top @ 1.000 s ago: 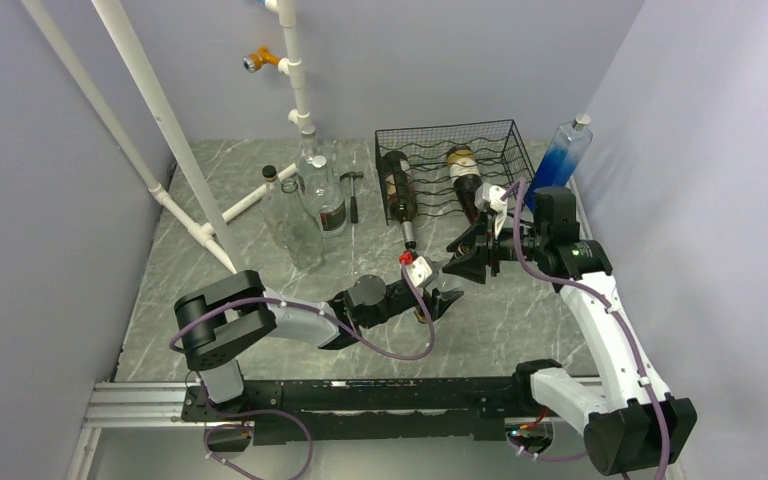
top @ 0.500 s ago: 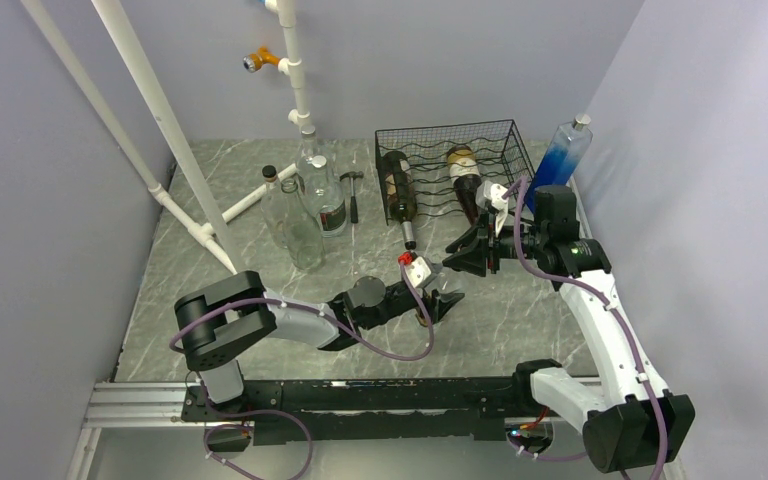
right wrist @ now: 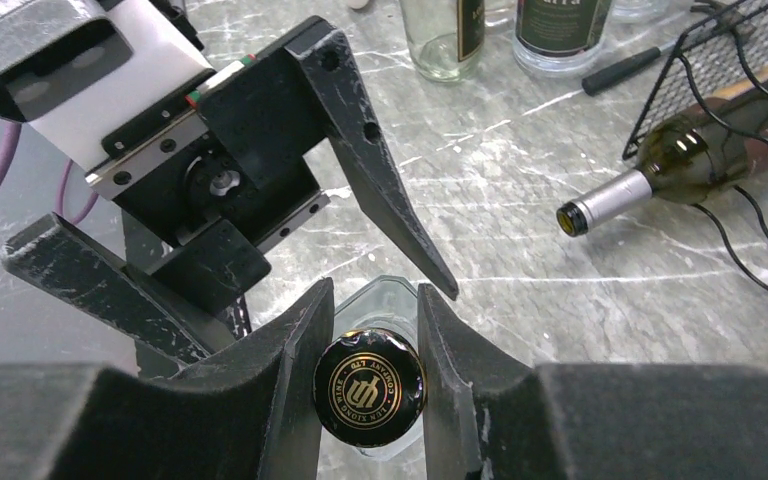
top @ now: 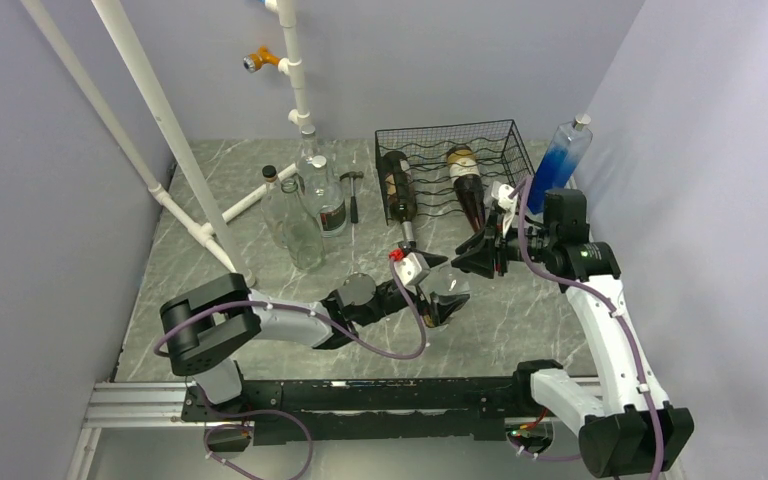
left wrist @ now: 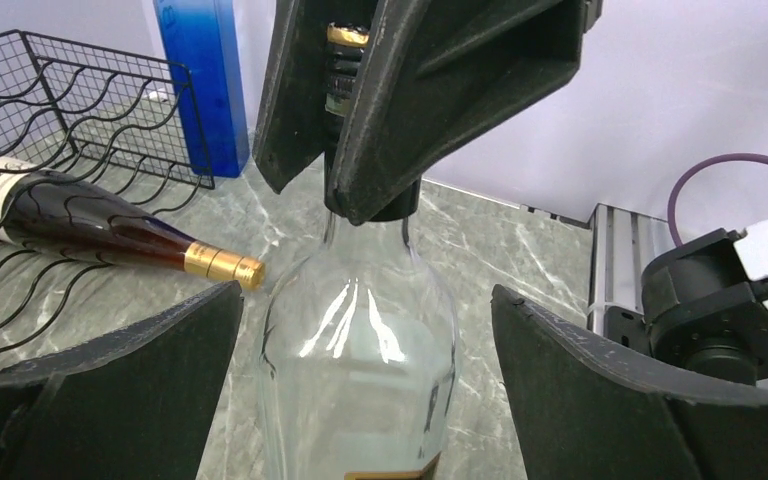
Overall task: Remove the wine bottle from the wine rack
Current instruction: Place the wine bottle at the center of the board.
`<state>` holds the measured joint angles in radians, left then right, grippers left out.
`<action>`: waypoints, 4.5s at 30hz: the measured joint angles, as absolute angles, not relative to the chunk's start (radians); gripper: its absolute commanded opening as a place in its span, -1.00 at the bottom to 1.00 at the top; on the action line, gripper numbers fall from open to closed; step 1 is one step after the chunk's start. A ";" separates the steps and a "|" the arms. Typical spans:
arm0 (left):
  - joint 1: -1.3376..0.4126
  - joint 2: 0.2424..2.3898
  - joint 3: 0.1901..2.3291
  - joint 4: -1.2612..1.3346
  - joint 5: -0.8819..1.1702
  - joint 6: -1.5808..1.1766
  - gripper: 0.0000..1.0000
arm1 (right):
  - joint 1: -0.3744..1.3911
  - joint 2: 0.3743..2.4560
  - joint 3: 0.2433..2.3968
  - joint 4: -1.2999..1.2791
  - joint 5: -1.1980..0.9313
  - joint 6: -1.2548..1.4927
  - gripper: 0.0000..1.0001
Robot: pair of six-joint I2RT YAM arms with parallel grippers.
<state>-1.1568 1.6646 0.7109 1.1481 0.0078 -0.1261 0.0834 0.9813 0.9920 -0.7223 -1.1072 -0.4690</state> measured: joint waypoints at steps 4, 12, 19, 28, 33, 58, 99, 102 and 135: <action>-1.157 1.646 0.695 1.138 0.034 -0.125 0.99 | 0.051 0.973 1.002 -0.756 -1.095 -0.479 -1.00; -1.155 1.488 0.640 0.999 0.051 -0.087 0.99 | -0.027 0.960 1.051 -0.868 -1.023 -0.537 -1.00; -1.155 1.341 0.601 0.824 0.032 -0.059 0.99 | -0.121 0.961 1.103 -0.952 -0.947 -0.593 -1.00; -1.155 1.256 0.530 0.716 0.017 -0.053 0.99 | -0.242 1.024 1.161 -0.957 -0.863 -0.635 -1.00; -1.155 1.226 0.503 0.688 -0.004 -0.054 0.99 | -0.306 1.102 1.202 -0.949 -0.845 -0.651 -1.00; -1.155 1.147 0.422 0.669 -0.078 -0.102 0.99 | -0.493 1.442 1.365 -0.586 -0.801 -0.514 -1.00; -1.155 1.140 0.388 0.666 -0.112 -0.181 0.98 | -0.500 1.575 1.431 -0.278 -0.749 -0.346 0.39; -1.155 1.136 0.388 0.666 -0.113 -0.184 0.98 | -0.500 1.554 1.431 -0.276 -0.756 -0.341 0.51; -1.096 1.127 0.539 0.347 -0.136 -0.398 0.98 | -0.480 1.157 1.346 -0.535 -1.050 -0.393 0.86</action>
<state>-1.0958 1.1267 0.5392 0.3470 -0.1360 -0.3981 -0.4797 1.1568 1.3460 -0.5350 -1.0500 -0.3935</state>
